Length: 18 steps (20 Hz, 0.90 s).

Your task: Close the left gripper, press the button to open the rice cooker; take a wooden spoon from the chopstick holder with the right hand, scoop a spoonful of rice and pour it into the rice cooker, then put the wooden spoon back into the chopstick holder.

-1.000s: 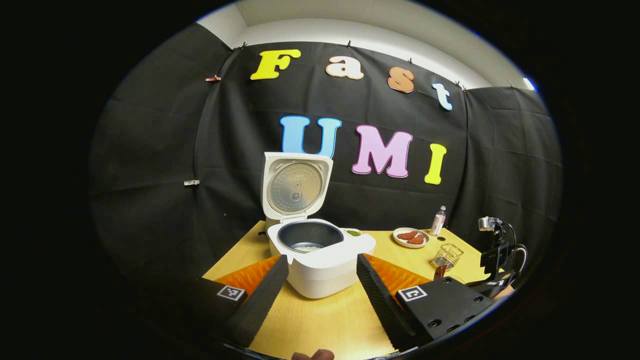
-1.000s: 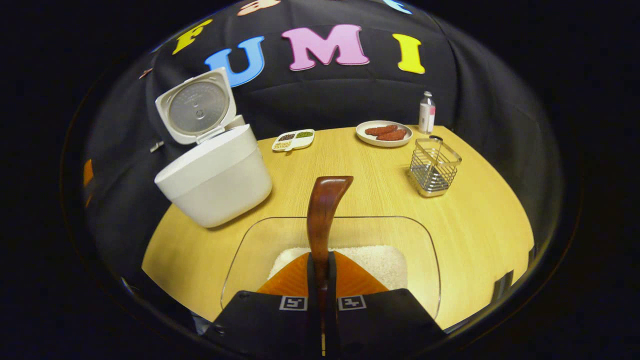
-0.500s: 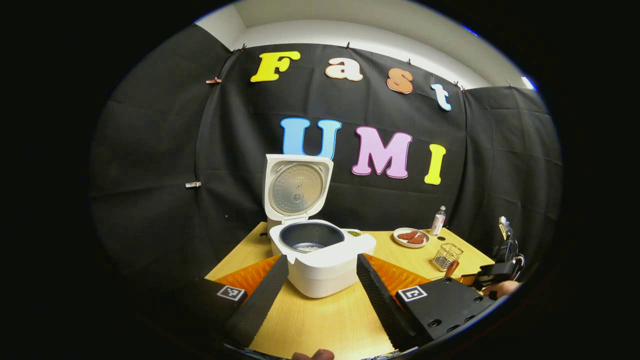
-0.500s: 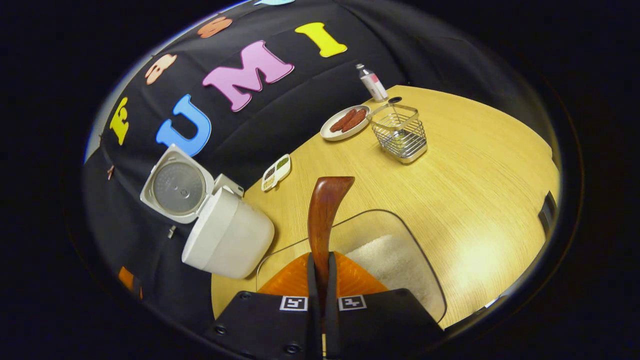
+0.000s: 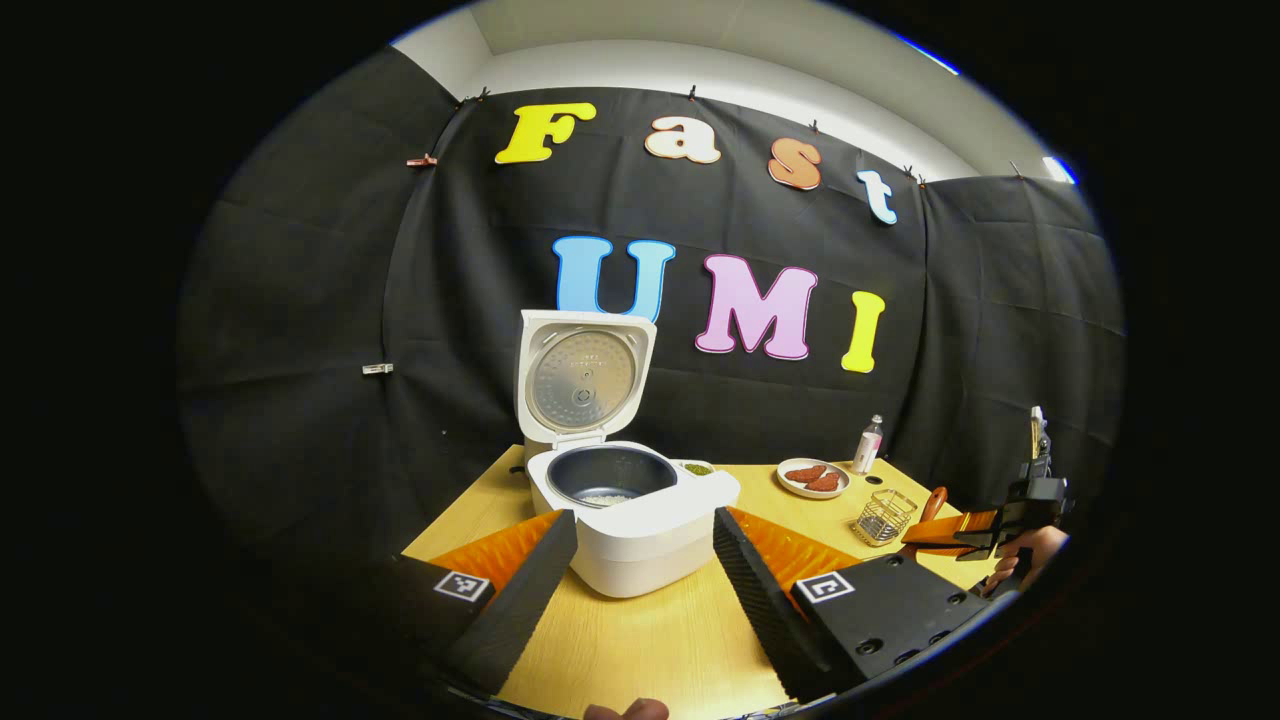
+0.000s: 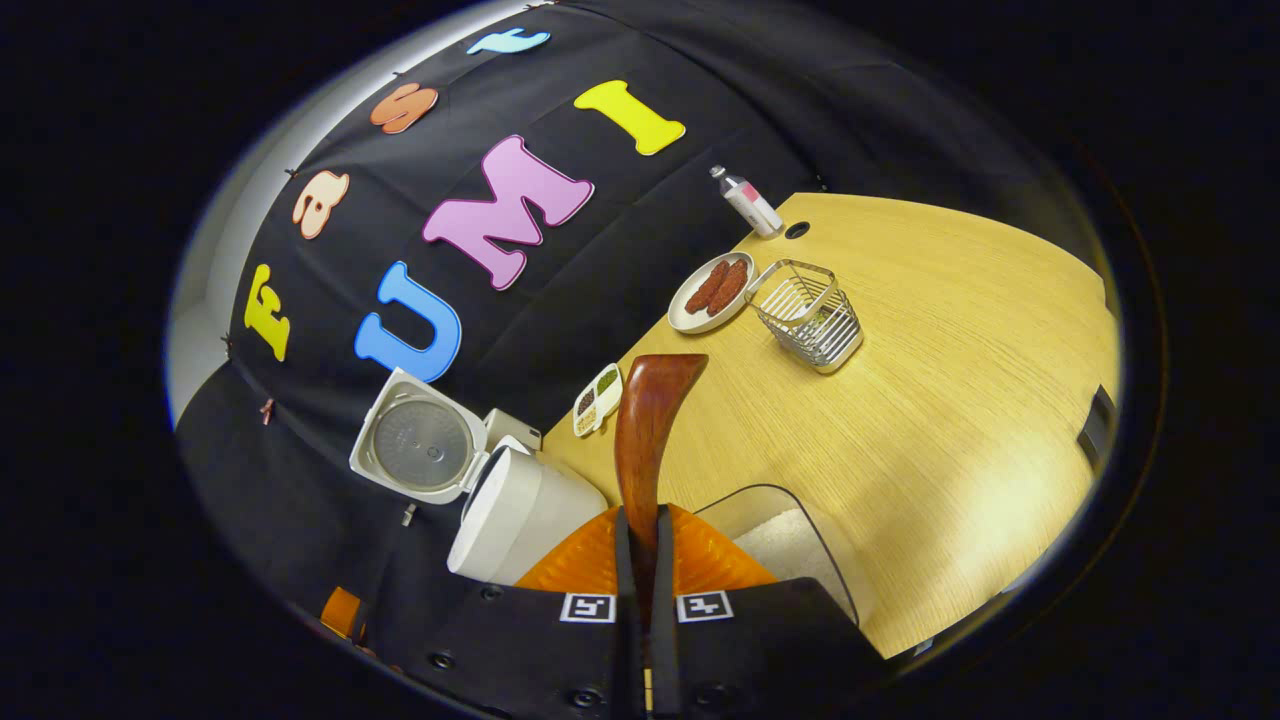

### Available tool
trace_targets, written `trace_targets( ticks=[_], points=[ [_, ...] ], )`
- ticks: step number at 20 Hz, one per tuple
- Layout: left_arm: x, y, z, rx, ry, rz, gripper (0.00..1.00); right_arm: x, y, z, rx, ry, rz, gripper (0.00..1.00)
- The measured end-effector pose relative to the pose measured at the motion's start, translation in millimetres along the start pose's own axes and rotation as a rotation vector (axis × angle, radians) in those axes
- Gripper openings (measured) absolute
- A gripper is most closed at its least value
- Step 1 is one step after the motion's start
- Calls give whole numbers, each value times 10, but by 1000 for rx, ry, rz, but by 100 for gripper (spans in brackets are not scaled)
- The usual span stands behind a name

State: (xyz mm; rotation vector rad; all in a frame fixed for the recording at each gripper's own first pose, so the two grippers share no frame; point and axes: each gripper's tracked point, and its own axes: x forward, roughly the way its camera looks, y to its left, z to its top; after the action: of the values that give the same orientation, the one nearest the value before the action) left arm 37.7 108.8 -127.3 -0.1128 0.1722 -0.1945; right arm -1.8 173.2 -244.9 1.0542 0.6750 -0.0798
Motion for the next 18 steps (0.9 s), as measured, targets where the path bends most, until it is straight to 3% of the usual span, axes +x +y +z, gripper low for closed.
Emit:
trace_targets(
  ticks=[3,8,13,18],
  points=[
    [-2,10,-5,0,2,-3,95,-30,249,169,-7,-18,25,8],
    [-4,10,10,-15,-1,-13,95,72,1015,539,4,-65,114,8],
    [47,19,6,-29,-6,-21,95,422,1771,752,9,-87,190,7],
    [115,42,-15,-61,-4,-27,95,864,2351,698,-43,-78,235,8]
  ],
)
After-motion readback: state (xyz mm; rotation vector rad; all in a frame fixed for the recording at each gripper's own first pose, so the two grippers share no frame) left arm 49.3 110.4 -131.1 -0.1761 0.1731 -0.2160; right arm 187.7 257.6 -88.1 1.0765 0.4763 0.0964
